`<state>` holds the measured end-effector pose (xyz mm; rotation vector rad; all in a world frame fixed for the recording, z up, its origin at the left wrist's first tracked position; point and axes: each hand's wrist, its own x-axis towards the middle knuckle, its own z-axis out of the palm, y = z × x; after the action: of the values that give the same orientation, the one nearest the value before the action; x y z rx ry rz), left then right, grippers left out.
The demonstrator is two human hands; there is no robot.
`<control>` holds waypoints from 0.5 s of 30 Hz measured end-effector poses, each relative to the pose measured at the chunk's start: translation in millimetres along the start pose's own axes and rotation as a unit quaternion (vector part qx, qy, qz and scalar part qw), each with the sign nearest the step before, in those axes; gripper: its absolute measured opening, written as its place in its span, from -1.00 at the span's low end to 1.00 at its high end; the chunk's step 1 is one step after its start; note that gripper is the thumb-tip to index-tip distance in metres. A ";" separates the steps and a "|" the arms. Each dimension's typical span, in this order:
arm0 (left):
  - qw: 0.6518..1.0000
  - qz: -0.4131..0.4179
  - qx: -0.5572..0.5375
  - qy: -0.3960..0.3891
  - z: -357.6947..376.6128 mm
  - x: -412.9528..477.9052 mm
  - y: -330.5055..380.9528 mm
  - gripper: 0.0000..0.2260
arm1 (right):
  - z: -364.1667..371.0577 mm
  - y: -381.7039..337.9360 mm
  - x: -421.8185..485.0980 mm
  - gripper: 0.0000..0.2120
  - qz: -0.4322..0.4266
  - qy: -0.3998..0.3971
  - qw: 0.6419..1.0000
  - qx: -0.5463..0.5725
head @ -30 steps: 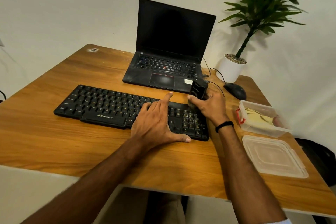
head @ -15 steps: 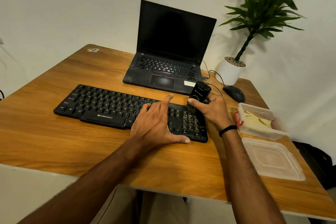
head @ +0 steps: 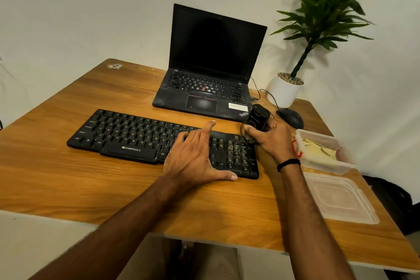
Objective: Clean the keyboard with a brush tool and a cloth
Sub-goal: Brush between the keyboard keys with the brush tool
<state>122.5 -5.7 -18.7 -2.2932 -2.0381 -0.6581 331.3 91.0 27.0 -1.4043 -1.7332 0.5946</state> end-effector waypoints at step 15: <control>1.000 0.007 0.001 -0.002 -1.7 0.5 -0.9 0.28 | 16.3 -7.4 -15.4 -0.77 0.002 -0.085 0.995 0.055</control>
<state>121.2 -5.6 -17.3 -2.3066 -2.0225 -0.6503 314.6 76.4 19.0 -1.3127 -1.8017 0.8202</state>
